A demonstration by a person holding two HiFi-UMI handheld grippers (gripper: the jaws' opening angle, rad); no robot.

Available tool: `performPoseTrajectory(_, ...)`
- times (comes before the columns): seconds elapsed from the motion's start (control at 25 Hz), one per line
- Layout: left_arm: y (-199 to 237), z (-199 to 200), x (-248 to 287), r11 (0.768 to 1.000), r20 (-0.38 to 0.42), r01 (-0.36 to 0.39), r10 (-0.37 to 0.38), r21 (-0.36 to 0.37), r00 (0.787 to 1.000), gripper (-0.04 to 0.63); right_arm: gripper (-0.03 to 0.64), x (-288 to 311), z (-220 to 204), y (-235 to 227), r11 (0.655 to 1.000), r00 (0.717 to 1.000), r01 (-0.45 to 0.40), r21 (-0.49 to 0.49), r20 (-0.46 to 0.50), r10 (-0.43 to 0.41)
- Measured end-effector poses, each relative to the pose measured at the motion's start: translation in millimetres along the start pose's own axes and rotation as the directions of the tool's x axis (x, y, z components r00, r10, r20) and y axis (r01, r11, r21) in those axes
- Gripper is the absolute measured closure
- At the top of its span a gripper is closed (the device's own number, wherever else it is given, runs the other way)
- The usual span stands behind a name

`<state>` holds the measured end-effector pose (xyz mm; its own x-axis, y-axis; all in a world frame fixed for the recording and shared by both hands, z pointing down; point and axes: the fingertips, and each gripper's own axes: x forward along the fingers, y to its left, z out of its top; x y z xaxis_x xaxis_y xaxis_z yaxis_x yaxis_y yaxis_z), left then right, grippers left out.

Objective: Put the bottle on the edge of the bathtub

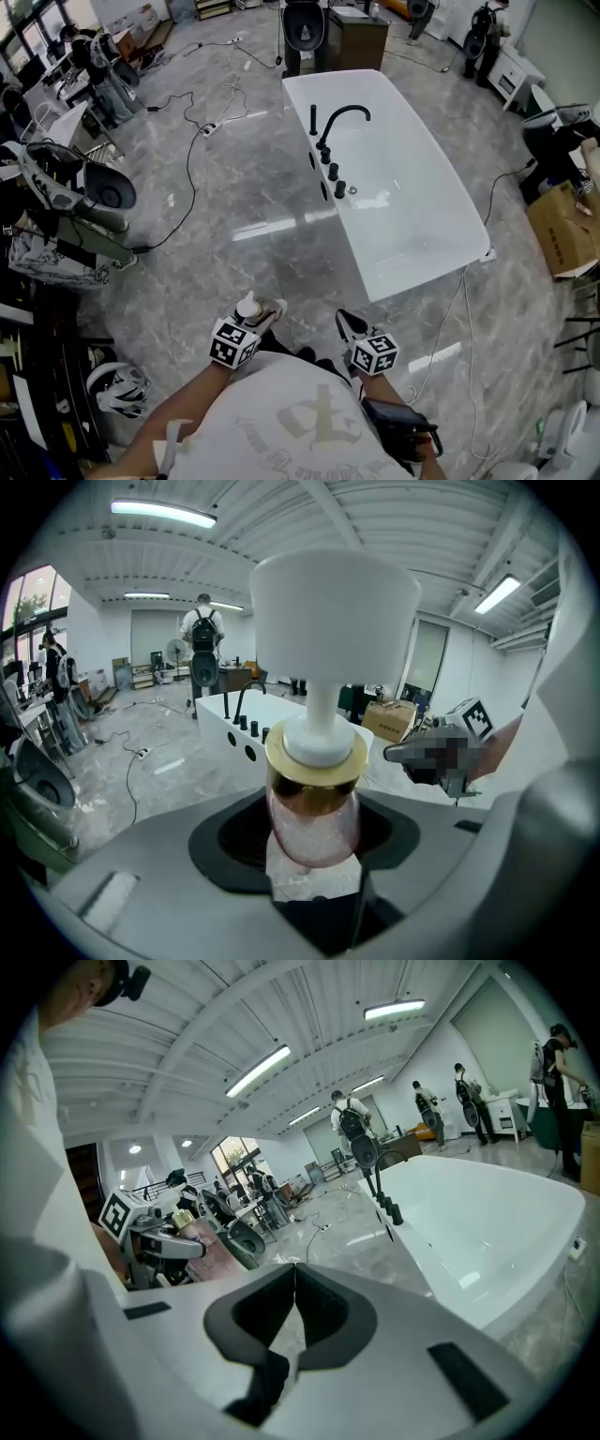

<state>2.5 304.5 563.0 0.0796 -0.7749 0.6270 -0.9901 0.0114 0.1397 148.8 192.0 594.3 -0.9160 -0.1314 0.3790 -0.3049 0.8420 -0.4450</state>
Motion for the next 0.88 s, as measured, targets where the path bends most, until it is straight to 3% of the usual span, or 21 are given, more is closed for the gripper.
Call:
performPoseTrajectory(0.36, -5, 14, 20, 0.998, 0.004, 0.054, -0.054, 0.013, 0.999, 0.377, 0.611, 2, 0, -14, 0.999, 0.999, 0.034, 0.027, 0.005, -0.034)
performPoseTrajectory(0.88, 28, 36, 79, 0.979, -0.040, 0.192, -0.189, 0.065, 0.981, 0.377, 0.611, 30, 14, -41, 0.985, 0.988, 0.155, 0.071, -0.009, -0.154)
